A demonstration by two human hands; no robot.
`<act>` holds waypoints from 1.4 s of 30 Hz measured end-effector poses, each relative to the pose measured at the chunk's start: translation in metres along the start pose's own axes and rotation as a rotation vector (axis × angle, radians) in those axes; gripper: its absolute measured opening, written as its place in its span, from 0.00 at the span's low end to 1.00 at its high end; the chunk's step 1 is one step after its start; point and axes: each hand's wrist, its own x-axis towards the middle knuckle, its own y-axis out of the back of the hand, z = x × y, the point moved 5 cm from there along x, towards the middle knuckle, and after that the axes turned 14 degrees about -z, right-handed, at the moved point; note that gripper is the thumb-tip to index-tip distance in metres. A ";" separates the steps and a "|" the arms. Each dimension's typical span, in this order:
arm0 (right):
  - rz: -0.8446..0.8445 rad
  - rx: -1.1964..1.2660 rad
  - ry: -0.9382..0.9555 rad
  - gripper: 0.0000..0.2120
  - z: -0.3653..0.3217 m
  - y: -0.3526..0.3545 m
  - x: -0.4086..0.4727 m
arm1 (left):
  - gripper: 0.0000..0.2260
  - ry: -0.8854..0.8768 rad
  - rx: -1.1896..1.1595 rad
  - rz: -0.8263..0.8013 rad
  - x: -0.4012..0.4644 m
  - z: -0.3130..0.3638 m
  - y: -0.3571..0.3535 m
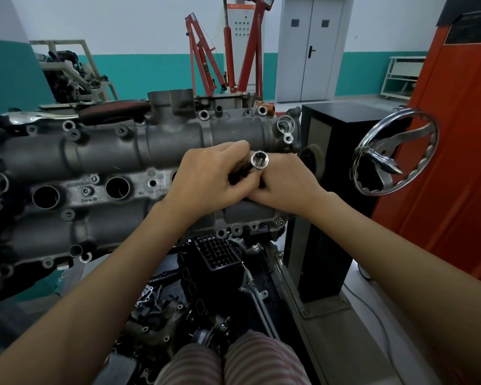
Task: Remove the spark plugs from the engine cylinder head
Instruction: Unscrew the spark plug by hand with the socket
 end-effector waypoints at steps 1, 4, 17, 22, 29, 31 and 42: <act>-0.012 0.007 -0.015 0.25 0.001 0.000 0.000 | 0.12 0.000 0.002 -0.004 0.000 0.001 0.000; 0.000 0.000 -0.016 0.26 0.002 0.000 0.001 | 0.11 0.002 0.001 -0.029 0.001 0.001 -0.001; 0.028 0.029 -0.052 0.12 0.002 0.002 0.000 | 0.22 0.017 0.092 0.082 -0.002 -0.002 0.001; 0.011 -0.002 0.005 0.21 -0.003 0.002 -0.002 | 0.17 0.034 0.011 0.038 -0.001 -0.001 0.000; 0.019 -0.016 -0.015 0.19 0.000 0.001 0.000 | 0.15 0.030 0.095 0.037 -0.001 0.001 0.000; 0.026 -0.017 -0.026 0.16 0.000 0.002 0.000 | 0.20 0.036 0.124 0.045 -0.002 0.000 0.000; 0.038 0.002 0.004 0.23 -0.002 0.002 -0.001 | 0.16 0.052 0.046 0.037 0.000 0.001 0.000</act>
